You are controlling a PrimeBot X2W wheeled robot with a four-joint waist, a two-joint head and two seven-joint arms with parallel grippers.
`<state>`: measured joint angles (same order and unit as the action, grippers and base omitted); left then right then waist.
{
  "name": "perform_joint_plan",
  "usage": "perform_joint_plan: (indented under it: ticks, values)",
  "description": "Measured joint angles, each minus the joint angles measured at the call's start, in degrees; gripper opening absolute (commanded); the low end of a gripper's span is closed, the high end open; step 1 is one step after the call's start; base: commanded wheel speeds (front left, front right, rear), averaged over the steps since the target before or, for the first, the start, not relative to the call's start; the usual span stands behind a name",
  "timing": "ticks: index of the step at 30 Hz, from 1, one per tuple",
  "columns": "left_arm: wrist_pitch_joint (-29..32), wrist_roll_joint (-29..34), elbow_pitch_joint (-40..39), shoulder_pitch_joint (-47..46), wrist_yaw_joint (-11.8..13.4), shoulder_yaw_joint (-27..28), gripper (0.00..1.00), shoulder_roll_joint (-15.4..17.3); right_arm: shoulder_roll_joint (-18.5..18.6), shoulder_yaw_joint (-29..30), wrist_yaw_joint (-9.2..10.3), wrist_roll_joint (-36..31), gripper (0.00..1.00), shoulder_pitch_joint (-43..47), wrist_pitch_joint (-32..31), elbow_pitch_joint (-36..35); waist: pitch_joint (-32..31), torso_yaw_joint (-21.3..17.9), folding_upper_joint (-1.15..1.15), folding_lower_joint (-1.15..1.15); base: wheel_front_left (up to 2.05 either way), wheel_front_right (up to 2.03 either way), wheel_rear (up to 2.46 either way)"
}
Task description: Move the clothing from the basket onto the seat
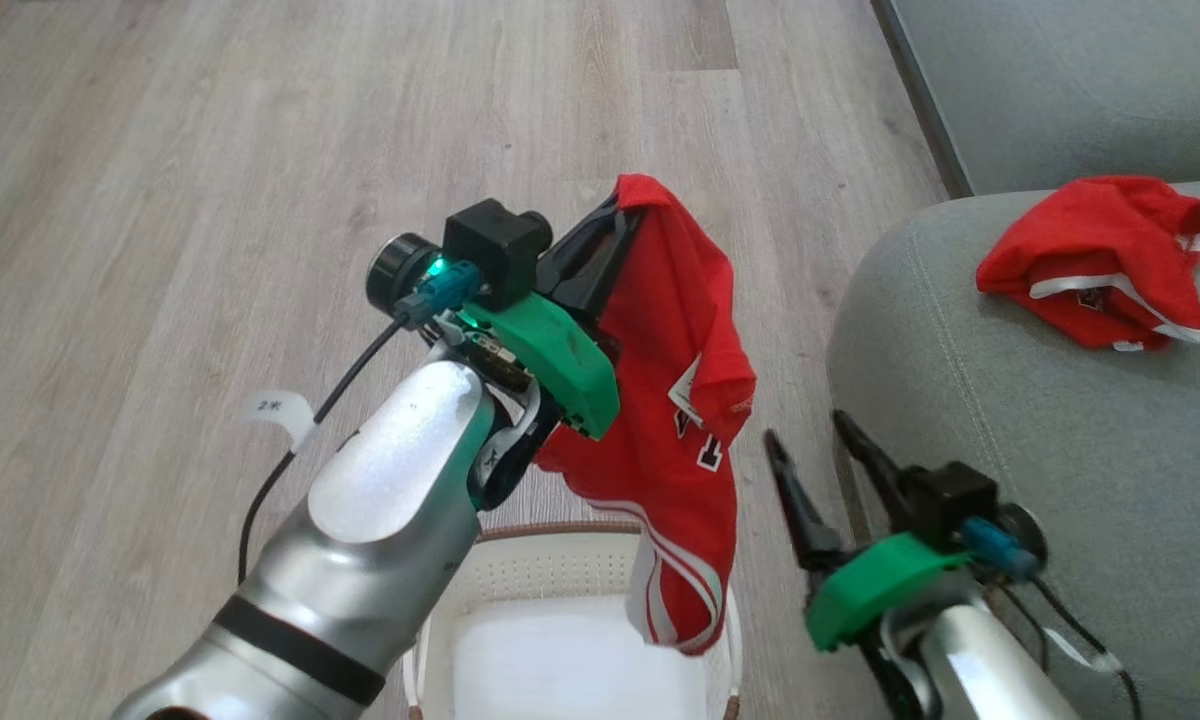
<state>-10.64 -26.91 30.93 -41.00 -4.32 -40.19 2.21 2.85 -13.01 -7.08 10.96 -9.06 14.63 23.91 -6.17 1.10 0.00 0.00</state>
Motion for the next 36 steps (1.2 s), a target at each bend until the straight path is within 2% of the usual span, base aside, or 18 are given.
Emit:
perform_joint_plan:
  ticks: [6,11,22,23,24,25,36]
  values:
    - [0.0,-1.1,-0.4,-0.4,0.8,-1.9,0.0,0.0,0.1,-7.8,0.0,3.0,1.0,-3.5,0.0,-0.1,0.0,0.6,0.0,0.0,0.0,0.0,0.0]
    - [0.0,-2.1,-0.4,-1.5,1.3,-2.8,0.0,0.0,0.1,-12.4,0.0,4.1,1.0,-6.8,0.0,3.2,0.4,0.9,0.0,0.0,0.0,0.0,0.0]
    - [-0.6,-4.1,-0.7,-2.3,2.0,-5.9,0.0,0.0,0.4,-14.3,0.0,5.5,1.0,-14.3,0.0,9.1,0.9,2.5,0.0,0.0,0.0,0.0,0.0]
    - [-0.6,-4.2,-0.7,-2.3,2.3,-6.1,0.0,0.0,0.4,-14.6,0.0,5.9,0.96,-14.4,0.0,9.2,0.9,2.7,0.0,0.0,0.0,0.0,0.0]
    - [-0.6,-4.2,-0.7,-2.3,2.4,-6.3,0.0,0.0,0.4,-14.7,0.0,6.3,0.6,-14.4,0.0,9.2,0.9,2.8,0.0,0.0,0.0,0.0,0.0]
    - [-0.7,-4.5,-0.6,-2.3,2.9,-6.6,0.0,0.0,0.4,-14.7,0.0,6.7,0.0,-14.4,0.0,9.1,0.9,3.0,0.0,0.0,0.0,0.0,0.0]
    - [-2.2,-5.8,1.0,-1.3,3.9,-6.1,0.0,0.2,0.4,-11.6,0.0,5.0,0.0,-14.5,0.0,7.3,0.8,1.8,0.0,0.0,0.0,0.0,0.0]
